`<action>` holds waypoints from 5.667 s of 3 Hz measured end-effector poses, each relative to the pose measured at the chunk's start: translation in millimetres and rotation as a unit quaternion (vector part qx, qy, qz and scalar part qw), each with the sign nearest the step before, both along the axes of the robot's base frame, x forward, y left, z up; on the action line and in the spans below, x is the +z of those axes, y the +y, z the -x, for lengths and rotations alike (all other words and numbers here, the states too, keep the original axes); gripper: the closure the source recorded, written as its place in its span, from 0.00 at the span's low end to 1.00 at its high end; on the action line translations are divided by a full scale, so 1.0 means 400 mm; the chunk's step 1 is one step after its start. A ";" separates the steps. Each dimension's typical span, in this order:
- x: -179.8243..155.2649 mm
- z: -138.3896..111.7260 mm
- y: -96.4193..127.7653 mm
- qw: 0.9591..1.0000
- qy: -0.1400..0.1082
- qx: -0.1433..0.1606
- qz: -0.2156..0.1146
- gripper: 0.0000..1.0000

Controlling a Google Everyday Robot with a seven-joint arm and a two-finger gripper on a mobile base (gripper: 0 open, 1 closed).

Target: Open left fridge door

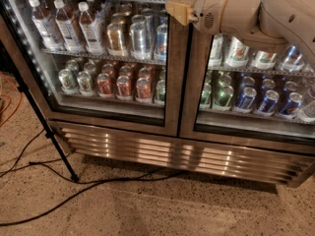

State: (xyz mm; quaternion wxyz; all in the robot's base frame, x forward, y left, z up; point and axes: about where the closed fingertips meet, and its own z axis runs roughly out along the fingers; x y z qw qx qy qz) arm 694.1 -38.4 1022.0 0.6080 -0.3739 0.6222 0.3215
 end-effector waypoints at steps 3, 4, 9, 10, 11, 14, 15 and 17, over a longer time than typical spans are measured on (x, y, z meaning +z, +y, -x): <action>0.002 -0.023 -0.022 1.000 0.000 0.001 0.000 1.00; 0.006 -0.021 -0.022 1.000 -0.002 0.002 0.004 1.00; 0.021 -0.028 -0.040 1.000 -0.004 -0.018 0.007 1.00; 0.017 -0.034 -0.050 0.999 0.002 -0.033 0.018 1.00; 0.017 -0.034 -0.050 0.999 0.002 -0.033 0.018 1.00; 0.027 -0.024 -0.035 1.000 0.002 -0.021 0.014 1.00; 0.030 -0.023 -0.033 1.000 0.005 -0.018 0.011 1.00; 0.037 -0.018 -0.033 1.000 0.016 -0.009 0.003 1.00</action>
Offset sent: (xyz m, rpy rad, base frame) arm -0.0740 0.0486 0.0079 0.0146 -0.0099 0.0417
